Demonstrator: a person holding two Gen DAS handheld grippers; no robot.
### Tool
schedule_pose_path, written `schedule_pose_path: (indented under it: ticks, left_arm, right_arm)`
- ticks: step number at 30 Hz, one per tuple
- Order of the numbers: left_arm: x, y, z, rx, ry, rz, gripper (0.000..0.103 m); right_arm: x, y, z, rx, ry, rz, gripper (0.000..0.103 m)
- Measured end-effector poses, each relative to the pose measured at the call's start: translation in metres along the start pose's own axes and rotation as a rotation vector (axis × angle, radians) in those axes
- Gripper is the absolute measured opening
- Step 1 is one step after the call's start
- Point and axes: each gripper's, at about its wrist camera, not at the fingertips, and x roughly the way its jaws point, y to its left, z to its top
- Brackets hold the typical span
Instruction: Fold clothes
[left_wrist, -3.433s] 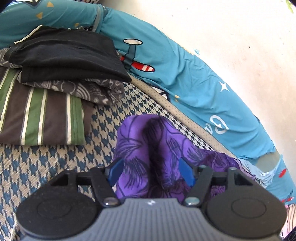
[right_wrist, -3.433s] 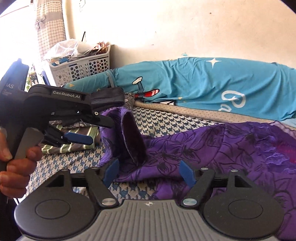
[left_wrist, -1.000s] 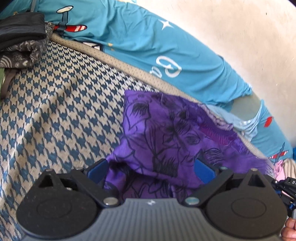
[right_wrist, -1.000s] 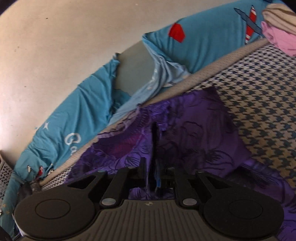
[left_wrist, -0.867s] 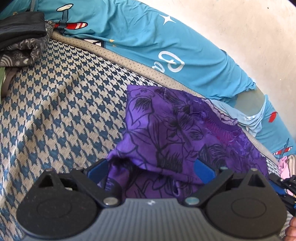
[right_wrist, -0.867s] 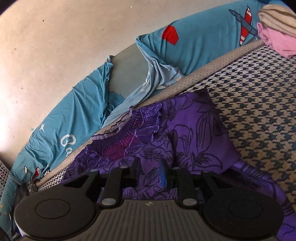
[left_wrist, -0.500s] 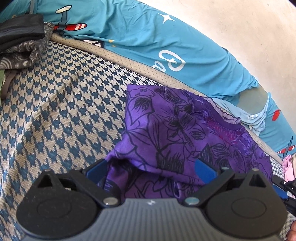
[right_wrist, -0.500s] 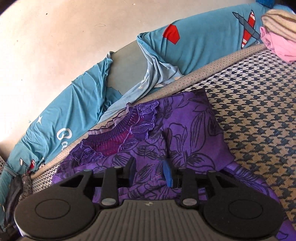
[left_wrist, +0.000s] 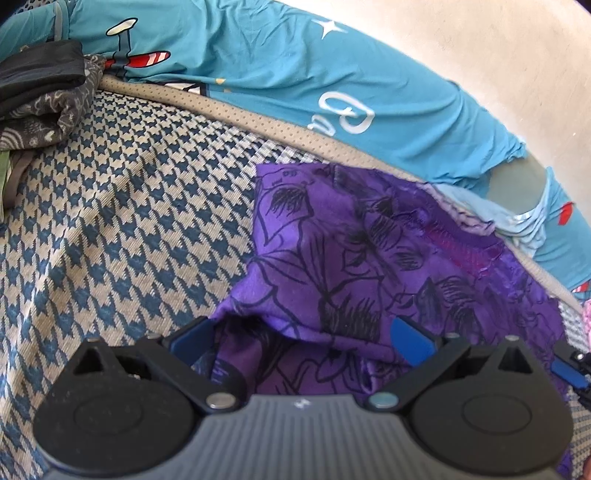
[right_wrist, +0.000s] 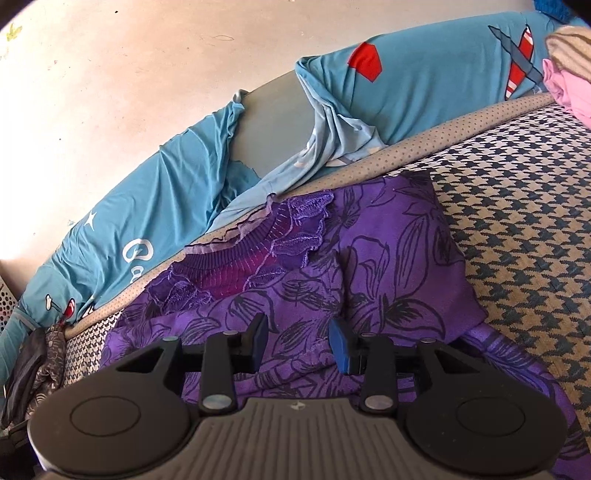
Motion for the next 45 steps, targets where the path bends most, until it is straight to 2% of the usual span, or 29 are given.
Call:
schedule_pose_path:
  ticks: [8, 12, 19, 26, 28, 31, 33, 39, 41, 45]
  left_arm:
    - [0.011, 0.0, -0.005, 0.045, 0.041, 0.065, 0.103]
    - [0.013, -0.004, -0.006, 0.082, 0.046, 0.078, 0.103]
    - [0.005, -0.003, -0.004, 0.062, 0.055, 0.057, 0.103]
    - [-0.019, -0.006, 0.003, 0.055, -0.09, -0.006, 0.103]
    - [-0.02, -0.009, 0.005, 0.061, -0.109, -0.033, 0.103]
    - [-0.014, -0.014, 0.003, 0.082, -0.088, -0.054, 0.103]
    - [-0.002, -0.017, 0.002, 0.103, -0.029, -0.054, 0.103]
    - [0.021, -0.02, -0.006, 0.15, 0.05, 0.012, 0.103]
    - [0.022, -0.026, -0.009, 0.196, 0.055, 0.035, 0.103]
    - [0.022, -0.03, -0.015, 0.229, 0.05, 0.057, 0.103]
  right_arm:
    - [0.012, 0.0, -0.004, 0.016, 0.044, 0.057, 0.036]
    - [0.028, -0.013, -0.011, 0.064, 0.123, -0.001, 0.035]
    - [0.027, -0.012, -0.014, 0.044, 0.108, -0.004, 0.035]
    - [0.027, -0.01, -0.014, 0.035, 0.11, 0.003, 0.04]
    - [0.026, -0.009, -0.014, 0.03, 0.11, 0.006, 0.041]
    - [0.025, -0.009, -0.015, 0.02, 0.112, 0.013, 0.044]
    - [0.024, -0.008, -0.016, 0.008, 0.115, 0.025, 0.048]
    - [0.012, -0.01, -0.011, -0.033, 0.098, 0.046, 0.051]
    - [0.001, -0.014, -0.007, -0.035, 0.049, 0.042, 0.052]
    - [-0.015, -0.029, 0.007, -0.017, -0.033, 0.009, 0.067]
